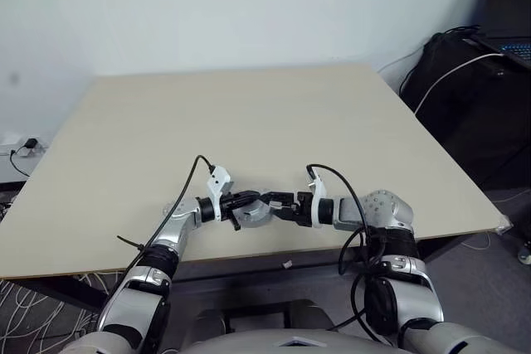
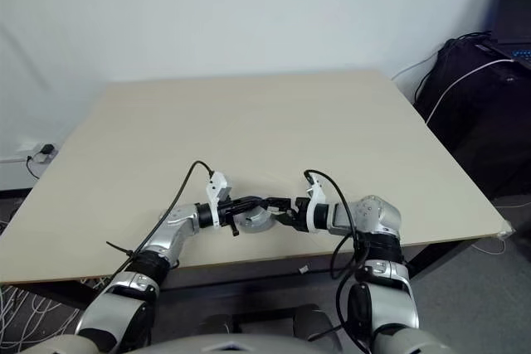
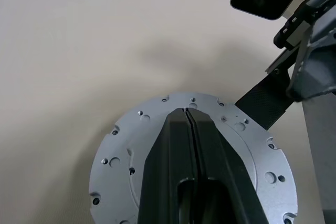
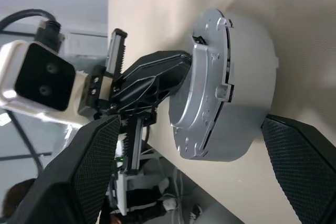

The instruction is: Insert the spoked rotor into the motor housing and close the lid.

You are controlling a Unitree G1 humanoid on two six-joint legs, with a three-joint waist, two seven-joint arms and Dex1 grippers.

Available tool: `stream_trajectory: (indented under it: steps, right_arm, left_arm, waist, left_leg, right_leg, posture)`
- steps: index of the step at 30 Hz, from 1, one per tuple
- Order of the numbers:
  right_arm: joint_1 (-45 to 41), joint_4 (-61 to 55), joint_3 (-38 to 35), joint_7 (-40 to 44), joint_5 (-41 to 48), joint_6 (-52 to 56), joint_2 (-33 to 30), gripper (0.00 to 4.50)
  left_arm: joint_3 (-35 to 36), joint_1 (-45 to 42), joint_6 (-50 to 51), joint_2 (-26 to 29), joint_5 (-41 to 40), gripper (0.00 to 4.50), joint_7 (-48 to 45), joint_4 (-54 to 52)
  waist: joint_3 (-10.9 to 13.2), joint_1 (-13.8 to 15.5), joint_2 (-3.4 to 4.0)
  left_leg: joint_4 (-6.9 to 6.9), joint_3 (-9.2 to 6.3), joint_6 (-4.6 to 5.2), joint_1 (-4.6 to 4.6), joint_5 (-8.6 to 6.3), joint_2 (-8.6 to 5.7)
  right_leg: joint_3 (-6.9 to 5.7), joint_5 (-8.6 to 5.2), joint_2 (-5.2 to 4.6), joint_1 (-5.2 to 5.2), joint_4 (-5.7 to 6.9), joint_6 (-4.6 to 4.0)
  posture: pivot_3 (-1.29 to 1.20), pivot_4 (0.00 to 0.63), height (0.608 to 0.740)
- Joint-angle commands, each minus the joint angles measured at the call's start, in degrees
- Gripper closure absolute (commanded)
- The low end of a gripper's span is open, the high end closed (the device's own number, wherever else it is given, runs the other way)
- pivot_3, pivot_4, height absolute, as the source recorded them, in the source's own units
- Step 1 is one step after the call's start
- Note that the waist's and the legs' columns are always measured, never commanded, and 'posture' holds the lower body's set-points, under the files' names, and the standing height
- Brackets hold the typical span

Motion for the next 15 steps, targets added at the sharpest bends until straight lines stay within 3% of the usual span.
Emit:
stream_trajectory:
  steps: [1, 9, 15]
  right_arm:
    - [-3.04, 1.45, 0.06, 0.13, 0.52, -3.37, 1.35, 0.01]
    - [-3.49, 6.65, 0.28, -3.40, -2.60, -7.89, 1.34, 0.01]
    - [-3.23, 6.88, 0.13, -3.72, -2.12, -8.04, 1.44, 0.01]
  left_arm:
    - [-2.19, 2.62, 1.51, -0.02, 3.25, 4.50, 0.09, 5.16]
    - [-1.89, 1.96, 0.06, -0.20, 3.41, 4.50, -0.06, 7.59]
    - [-1.61, 0.76, -1.66, -0.31, 3.62, 4.50, -0.17, 10.77]
  waist:
    - [-0.02, -0.13, -0.01]
    - [-0.24, -0.85, -0.07]
    - [-0.32, -1.32, -0.11]
  left_leg:
    - [0.00, 0.00, 0.00, 0.01, 0.00, 0.01]
    - [0.00, -0.04, 0.01, 0.05, 0.01, 0.01]
    - [0.01, -0.05, -0.02, 0.64, -0.01, 0.01]
  right_leg:
    - [0.00, 0.00, 0.00, 0.00, 0.01, -0.01]
    - [0.01, 0.00, 0.04, 0.03, 0.10, 0.01]
    - [0.01, -0.06, 0.02, 0.29, 0.06, -0.07]
  posture:
    - [0.00, 0.000, 0.740]
    - [0.00, 0.000, 0.740]
    - [0.00, 0.000, 0.740]
